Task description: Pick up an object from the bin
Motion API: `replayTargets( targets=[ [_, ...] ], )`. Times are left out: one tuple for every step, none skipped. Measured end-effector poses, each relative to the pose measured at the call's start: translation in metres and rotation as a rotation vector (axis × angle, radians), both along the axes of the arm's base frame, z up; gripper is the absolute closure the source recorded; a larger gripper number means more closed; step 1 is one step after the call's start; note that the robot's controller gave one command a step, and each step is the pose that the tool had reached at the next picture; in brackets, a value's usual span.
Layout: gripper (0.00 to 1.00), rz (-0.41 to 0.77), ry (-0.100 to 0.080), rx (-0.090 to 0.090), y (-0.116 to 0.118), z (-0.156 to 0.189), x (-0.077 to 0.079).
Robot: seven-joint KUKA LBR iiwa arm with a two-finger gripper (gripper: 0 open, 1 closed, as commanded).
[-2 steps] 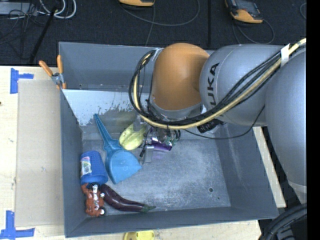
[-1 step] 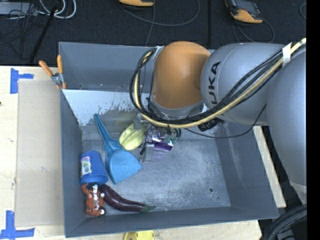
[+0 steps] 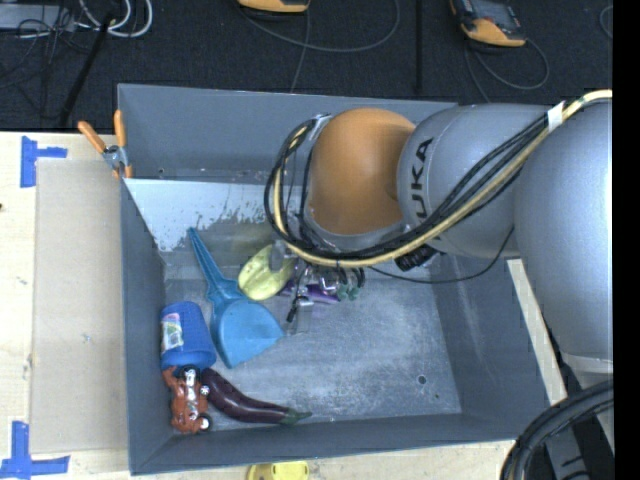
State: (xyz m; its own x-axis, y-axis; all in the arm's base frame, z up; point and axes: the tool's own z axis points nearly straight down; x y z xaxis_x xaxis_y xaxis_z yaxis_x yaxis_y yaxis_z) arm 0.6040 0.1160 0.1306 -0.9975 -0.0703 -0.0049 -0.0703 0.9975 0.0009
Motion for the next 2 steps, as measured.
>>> replayTargets(
  targets=[
    [0.0, 0.092, -0.017, 0.001, -0.01, -0.034, 0.012],
    [0.0, -0.003, -0.001, 0.002, -0.02, -0.021, 0.014]
  ],
)
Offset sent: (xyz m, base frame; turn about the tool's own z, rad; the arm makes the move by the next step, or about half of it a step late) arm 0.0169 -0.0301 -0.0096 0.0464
